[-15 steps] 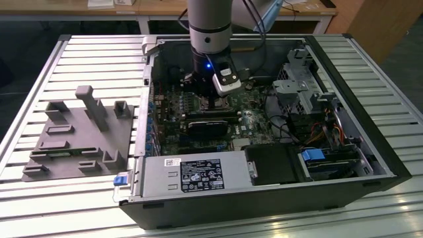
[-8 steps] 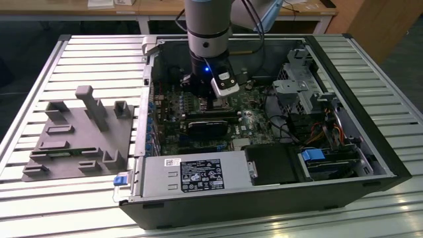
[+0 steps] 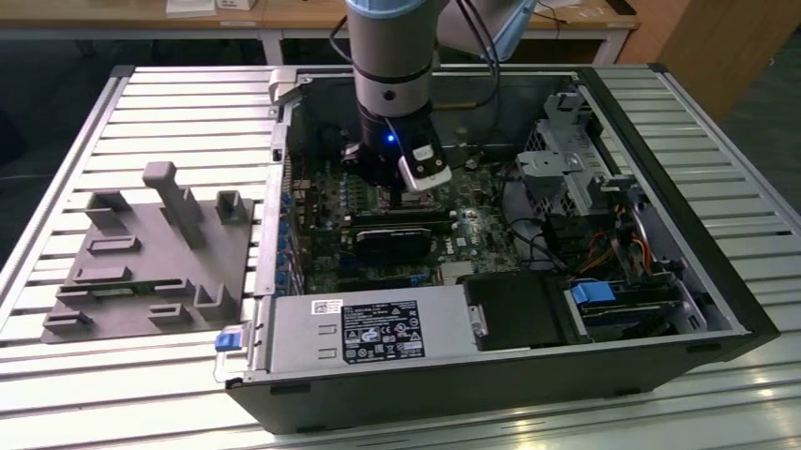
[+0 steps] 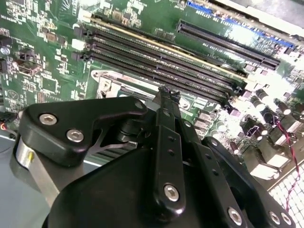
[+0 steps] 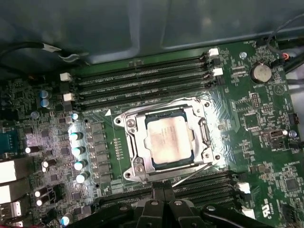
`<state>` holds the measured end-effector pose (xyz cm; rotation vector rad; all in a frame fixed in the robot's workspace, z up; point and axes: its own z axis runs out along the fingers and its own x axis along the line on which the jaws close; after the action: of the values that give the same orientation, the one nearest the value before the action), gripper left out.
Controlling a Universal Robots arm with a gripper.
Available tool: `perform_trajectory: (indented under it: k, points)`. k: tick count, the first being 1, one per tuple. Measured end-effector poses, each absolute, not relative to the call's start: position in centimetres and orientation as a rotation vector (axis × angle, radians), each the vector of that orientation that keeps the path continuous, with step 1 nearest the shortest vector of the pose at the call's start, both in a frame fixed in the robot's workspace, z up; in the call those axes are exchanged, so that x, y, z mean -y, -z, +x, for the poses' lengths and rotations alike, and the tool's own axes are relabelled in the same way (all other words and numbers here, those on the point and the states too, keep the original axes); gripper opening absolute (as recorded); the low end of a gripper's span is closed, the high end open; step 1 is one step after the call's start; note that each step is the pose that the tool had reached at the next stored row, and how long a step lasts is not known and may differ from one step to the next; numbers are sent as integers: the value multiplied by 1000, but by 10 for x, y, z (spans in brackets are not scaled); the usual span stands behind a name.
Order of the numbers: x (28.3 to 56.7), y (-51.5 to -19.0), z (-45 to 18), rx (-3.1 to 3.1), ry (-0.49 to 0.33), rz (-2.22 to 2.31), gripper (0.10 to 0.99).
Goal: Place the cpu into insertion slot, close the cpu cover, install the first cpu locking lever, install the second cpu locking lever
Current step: 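Install the second cpu locking lever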
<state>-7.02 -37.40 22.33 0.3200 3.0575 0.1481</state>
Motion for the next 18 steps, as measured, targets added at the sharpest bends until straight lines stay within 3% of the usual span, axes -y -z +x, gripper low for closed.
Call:
perform_trajectory:
  k: [18]
  points:
    - [397, -217, -76, -3058, -300, 316, 102]
